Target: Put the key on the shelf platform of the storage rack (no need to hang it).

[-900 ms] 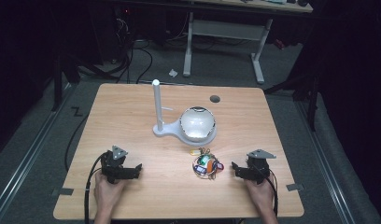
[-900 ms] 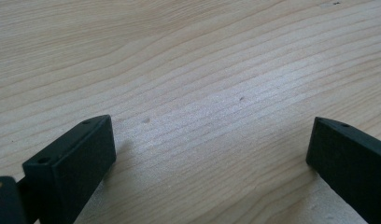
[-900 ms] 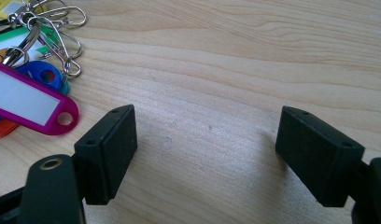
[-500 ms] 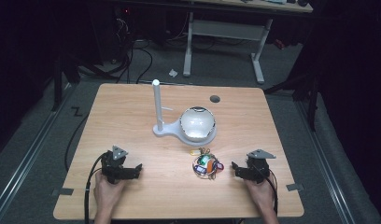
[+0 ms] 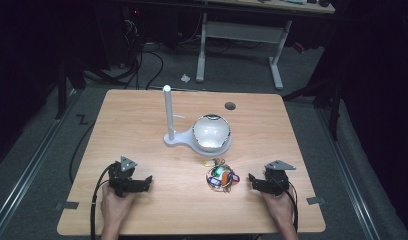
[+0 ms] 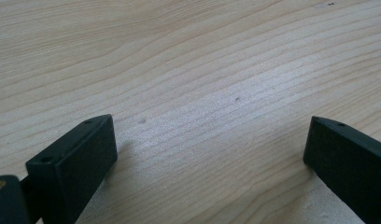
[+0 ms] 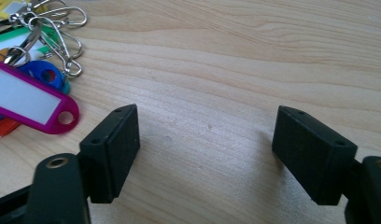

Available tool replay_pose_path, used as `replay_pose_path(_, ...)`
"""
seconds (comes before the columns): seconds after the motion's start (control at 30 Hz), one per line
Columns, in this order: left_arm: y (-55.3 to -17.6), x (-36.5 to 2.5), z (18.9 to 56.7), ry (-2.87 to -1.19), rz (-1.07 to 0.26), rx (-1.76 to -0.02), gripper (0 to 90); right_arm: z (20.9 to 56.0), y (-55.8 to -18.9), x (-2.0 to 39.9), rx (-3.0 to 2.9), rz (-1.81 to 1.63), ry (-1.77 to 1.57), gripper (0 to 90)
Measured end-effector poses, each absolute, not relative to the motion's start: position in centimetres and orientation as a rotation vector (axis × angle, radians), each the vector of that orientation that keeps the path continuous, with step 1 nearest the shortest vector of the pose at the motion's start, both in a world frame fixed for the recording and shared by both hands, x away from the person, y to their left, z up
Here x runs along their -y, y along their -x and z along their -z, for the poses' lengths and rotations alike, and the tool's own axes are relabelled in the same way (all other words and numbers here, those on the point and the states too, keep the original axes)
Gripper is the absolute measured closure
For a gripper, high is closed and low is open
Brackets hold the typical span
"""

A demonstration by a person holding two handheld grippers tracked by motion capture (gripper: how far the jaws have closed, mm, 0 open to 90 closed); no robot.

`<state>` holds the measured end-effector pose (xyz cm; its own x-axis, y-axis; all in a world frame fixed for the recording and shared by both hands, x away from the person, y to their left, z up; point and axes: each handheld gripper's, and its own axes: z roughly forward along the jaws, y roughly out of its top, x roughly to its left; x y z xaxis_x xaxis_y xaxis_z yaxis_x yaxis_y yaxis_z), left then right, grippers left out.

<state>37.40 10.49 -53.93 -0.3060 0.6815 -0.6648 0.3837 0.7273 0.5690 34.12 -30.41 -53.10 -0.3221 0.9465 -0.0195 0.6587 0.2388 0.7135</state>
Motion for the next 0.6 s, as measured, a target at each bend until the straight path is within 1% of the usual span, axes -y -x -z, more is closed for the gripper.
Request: replay_pose_path(0.6,-37.39,-10.47,53.94,-0.815,-0.378,-1.933,2.9,53.11,-33.98,30.11,-2.046,-0.841,-1.490,21.2)
